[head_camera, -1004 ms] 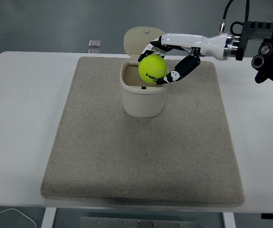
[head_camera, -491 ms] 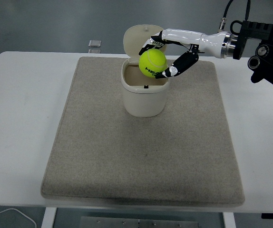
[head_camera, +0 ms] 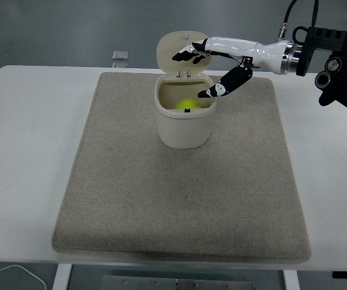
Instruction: Pick up the tennis ball and place it in the box.
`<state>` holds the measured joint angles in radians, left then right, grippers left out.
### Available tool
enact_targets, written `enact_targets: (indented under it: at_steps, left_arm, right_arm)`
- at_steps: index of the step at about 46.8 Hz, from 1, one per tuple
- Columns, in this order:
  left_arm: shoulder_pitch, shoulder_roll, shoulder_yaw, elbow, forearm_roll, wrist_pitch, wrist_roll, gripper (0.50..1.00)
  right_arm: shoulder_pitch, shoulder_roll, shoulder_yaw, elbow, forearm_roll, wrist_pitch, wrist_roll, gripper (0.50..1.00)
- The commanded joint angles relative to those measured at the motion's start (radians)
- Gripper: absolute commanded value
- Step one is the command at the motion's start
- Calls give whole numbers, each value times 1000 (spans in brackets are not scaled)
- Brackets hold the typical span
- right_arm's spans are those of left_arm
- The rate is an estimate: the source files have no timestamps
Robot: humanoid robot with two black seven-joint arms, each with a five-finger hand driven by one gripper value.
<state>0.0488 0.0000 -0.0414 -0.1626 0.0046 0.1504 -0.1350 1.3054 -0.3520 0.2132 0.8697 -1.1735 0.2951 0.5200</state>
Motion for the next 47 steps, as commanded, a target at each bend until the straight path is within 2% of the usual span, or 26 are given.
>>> enact_targets:
  at_steps: [1, 6, 13, 18, 30, 39, 47]
  left_arm:
    - [-1, 0, 0, 0, 0, 0, 0, 996]
    - [0, 0, 0, 0, 0, 0, 0, 996]
    - [0, 0, 0, 0, 0, 0, 0, 996]
    - [-1, 0, 0, 0, 1, 1, 0, 996]
    - [-1, 0, 0, 0, 0, 0, 0, 996]
    - [0, 0, 0, 0, 0, 0, 0, 996]
    - [-1, 0, 0, 0, 0, 0, 0, 996]
  right_arm:
    - [0, -2, 0, 2, 2, 4, 2, 860]
    - [3, -12, 0, 14, 31, 35, 8, 860]
    - [6, -42, 12, 20, 123, 209, 5, 860]
    - [5, -65, 38, 20, 152, 277, -2, 860]
    - [-24, -96, 40, 2, 164, 279, -8, 860]
    - [-74, -105, 35, -49, 400, 269, -64, 860]
    - [-95, -105, 34, -116, 537, 269, -78, 860]
